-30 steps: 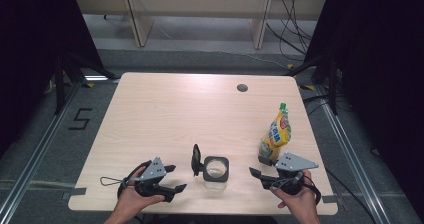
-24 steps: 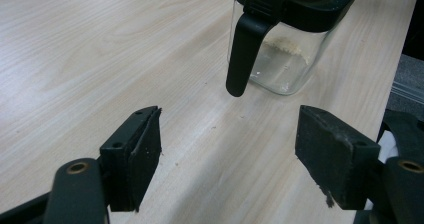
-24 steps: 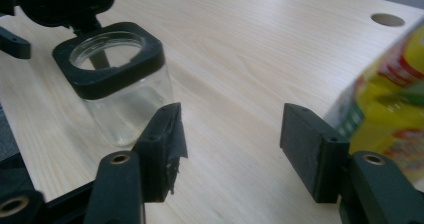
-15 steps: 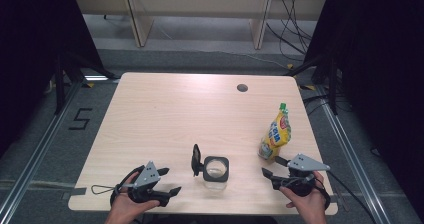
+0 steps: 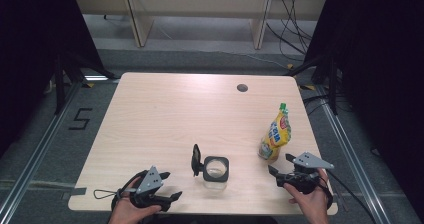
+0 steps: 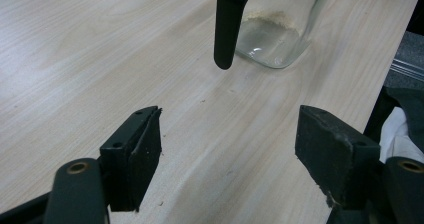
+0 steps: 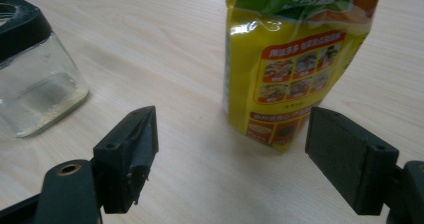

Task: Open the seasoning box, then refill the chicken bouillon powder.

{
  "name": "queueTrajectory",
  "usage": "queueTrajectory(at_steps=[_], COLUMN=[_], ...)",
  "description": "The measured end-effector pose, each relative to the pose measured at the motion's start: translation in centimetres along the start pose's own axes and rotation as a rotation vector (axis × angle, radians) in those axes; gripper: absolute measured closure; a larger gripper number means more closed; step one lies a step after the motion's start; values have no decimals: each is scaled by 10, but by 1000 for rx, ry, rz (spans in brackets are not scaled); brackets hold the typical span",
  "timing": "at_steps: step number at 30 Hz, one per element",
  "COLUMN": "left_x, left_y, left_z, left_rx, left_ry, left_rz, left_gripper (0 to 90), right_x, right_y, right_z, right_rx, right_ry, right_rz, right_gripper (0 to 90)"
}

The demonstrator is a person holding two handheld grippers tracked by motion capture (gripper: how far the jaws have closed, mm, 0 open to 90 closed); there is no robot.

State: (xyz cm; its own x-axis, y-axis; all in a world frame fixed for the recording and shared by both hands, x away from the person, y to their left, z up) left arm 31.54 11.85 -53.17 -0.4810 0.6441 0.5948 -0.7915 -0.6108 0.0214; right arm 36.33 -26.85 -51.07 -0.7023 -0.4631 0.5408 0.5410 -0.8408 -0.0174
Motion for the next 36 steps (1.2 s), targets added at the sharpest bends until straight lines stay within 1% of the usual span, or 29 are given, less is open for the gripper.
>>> queueTrajectory(at_steps=[1,3,4,5,6,7,8,9,10,11,12,13,14,15,16,17,18,19,21,22,23,25,26,28,29,31,33,35,36], left_x=[-1,-2,-2,-2,-1,-1,-3,-3,-3,-3,-3,-3,-4,-4,-4,-4,-5,-4,-5,-6,-6,-7,-6,-6,-6,-6,-6,-5,-6], left_y=[0,0,-1,-1,-2,-2,1,1,-1,0,0,1,1,1,0,1,2,1,1,2,2,1,0,0,2,2,1,0,3], left_z=[0,1,1,1,0,0,0,0,0,-1,-1,-2,-2,-2,-1,-1,-2,-3,-2,-3,-3,-4,-3,-3,-4,-4,-5,-4,-4], left_rx=[1,1,-14,-14,-27,-27,6,6,-37,-20,-29,-12,-9,-9,-19,-5,5,-14,-11,-8,-8,-16,-51,-49,-16,-20,-27,-54,-19], left_ry=[9,16,16,16,-1,-1,8,8,4,-6,-4,-1,7,7,7,10,8,-10,0,-16,-16,-9,-15,-25,-21,-15,-28,-28,-12], left_rz=[-7,-3,-6,-6,-8,-8,-4,-4,-10,-9,-5,-7,-6,-6,-9,-6,-8,-8,-6,-12,-12,-8,-13,-12,-16,-15,-10,-12,-16], left_gripper=[261,261,261,261,261,261,261,263,266,266,266,266,266,266,266,266,266,266,266,266,266,266,266,266,266,266,266,266,266], right_x=[0,0,0,0,-2,-2,-4,-4,-5,-5,-7,-9,-13,-13,-15,-15,-17,-18,-19,-23,-26,-30,-32,-33,-34,-36,-35,-36,-35], right_y=[1,1,1,1,3,3,3,3,2,2,7,9,11,11,12,13,12,13,14,16,16,17,17,18,18,18,19,19,20], right_z=[0,0,2,2,3,3,4,4,5,5,8,11,14,14,16,17,18,20,20,22,22,23,24,25,26,27,27,28,28], right_rx=[-4,-5,-6,-6,6,6,-5,-5,-15,-15,21,30,31,31,18,29,16,23,21,20,12,8,3,7,4,11,22,22,23], right_ry=[-3,-2,2,2,10,10,14,14,6,6,24,33,38,38,48,48,51,57,52,56,58,61,62,66,62,60,53,56,52], right_rz=[2,-2,-9,-9,-16,-16,-24,-24,-42,-42,-58,-79,-94,-94,-106,-120,-112,-121,-130,-135,-127,-134,-134,-136,-142,-144,-146,-145,-135], right_gripper=[216,210,199,199,192,192,194,194,210,210,206,197,186,186,183,179,179,178,178,185,190,192,201,217,230,251,255,257,263])
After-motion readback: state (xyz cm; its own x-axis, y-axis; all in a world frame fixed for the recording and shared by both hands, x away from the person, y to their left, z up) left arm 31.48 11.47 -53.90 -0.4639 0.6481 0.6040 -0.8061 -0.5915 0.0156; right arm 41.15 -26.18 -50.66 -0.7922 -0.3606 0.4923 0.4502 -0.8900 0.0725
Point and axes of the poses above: each handheld gripper's, and its own axes: x roughly backward along the jaws, z roughly out of its top, y roughly to its right, the point moved 6 cm from there along -x, roughly forward along the jaws, and after that the axes turned 1 degree about x, right-handed, at the moved point
